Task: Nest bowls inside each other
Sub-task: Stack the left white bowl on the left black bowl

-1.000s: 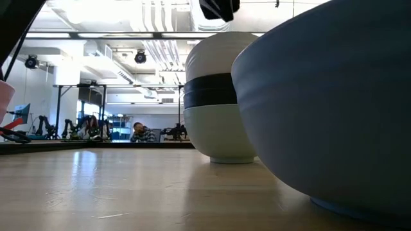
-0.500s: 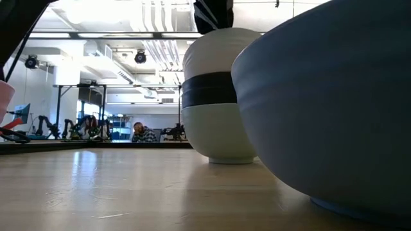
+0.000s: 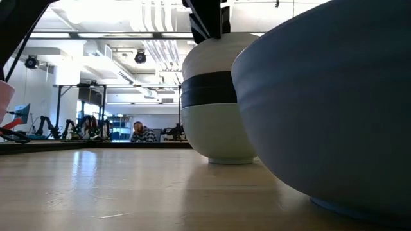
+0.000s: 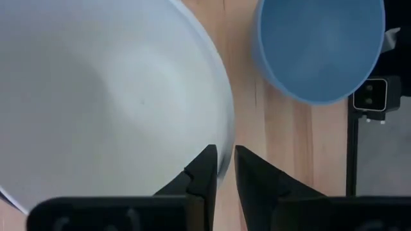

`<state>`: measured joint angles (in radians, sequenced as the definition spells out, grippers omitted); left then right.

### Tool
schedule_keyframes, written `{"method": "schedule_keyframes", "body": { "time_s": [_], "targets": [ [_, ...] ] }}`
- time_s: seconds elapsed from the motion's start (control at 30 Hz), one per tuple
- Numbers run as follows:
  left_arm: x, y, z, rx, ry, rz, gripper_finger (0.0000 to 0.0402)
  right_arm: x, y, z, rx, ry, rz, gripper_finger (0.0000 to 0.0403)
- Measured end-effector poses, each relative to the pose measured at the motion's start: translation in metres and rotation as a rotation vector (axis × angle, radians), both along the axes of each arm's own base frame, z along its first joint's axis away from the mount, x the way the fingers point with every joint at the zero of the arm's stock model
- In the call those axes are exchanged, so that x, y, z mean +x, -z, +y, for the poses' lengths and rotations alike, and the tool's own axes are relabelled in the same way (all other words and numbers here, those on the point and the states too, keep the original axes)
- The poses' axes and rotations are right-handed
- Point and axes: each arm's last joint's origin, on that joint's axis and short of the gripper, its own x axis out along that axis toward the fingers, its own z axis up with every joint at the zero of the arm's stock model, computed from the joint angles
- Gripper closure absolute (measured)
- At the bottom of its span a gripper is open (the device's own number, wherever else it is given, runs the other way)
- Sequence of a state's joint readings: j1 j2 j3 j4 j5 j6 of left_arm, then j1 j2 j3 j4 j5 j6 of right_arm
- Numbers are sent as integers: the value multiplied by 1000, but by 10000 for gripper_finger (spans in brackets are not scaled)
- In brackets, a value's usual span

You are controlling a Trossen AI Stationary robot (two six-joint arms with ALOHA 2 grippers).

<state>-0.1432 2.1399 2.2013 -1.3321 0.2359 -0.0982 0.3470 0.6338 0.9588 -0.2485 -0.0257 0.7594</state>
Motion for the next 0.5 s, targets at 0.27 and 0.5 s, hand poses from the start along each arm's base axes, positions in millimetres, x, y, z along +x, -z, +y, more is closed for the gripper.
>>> {"method": "schedule_keyframes", "body": {
  "time_s": [0.27, 0.5],
  "targets": [
    [1, 0, -3, 10, 14, -16, 396, 0, 0, 0, 0, 0, -1, 346],
    [-4, -1, -21, 38, 47, -16, 400, 0, 0, 0, 1, 0, -1, 346]
  ]
}}
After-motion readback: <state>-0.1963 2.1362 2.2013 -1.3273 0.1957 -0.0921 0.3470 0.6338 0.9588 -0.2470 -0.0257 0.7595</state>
